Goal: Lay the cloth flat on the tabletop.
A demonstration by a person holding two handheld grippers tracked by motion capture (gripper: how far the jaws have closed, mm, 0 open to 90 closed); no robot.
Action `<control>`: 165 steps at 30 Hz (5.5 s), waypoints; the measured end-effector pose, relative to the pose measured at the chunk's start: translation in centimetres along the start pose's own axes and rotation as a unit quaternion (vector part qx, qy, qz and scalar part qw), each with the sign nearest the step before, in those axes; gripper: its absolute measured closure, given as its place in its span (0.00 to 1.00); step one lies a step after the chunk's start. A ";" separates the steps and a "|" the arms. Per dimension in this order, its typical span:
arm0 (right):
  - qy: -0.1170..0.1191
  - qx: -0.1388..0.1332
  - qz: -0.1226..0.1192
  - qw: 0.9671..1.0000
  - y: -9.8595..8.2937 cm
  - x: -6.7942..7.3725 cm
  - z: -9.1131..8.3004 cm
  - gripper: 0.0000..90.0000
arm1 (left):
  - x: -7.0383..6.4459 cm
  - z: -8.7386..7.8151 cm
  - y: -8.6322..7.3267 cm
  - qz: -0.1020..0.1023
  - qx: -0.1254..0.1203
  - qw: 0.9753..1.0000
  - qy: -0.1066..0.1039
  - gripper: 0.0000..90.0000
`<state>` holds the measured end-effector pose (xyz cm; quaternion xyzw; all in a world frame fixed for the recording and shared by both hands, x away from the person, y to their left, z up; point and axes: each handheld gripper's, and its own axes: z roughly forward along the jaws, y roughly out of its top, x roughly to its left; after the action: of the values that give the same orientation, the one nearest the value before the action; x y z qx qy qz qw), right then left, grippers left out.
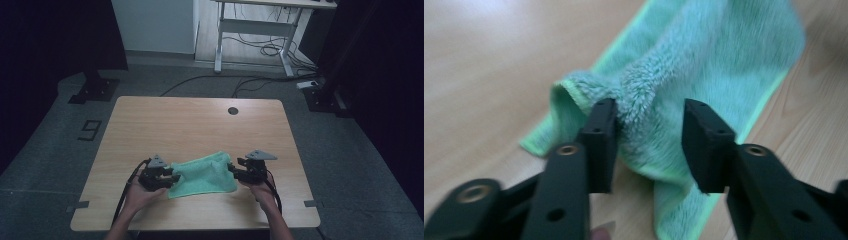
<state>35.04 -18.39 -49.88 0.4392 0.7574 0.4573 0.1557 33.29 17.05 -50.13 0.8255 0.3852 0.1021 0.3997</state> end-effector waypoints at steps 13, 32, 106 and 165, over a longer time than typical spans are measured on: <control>0.013 0.010 -0.006 1.000 -2.5 0.8 -0.4 0.47 | 0.3 -0.6 1.5 0.003 -0.038 0.999 0.013 0.59; -0.018 0.066 -0.036 0.997 -3.9 0.3 2.1 0.87 | 0.4 5.5 0.8 -0.006 0.034 0.999 0.012 0.68; -0.056 0.063 -0.058 0.995 -5.4 1.5 1.8 0.74 | -1.7 11.5 5.0 0.049 0.060 0.997 0.008 0.96; 0.025 0.069 -0.082 0.994 -4.1 3.4 3.5 0.47 | 2.6 7.8 2.9 -0.031 0.058 0.998 0.025 0.67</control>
<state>33.19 -14.52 -54.59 0.3738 0.8241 0.4007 0.1431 40.43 13.23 -53.49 0.8324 0.4253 0.0876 0.3444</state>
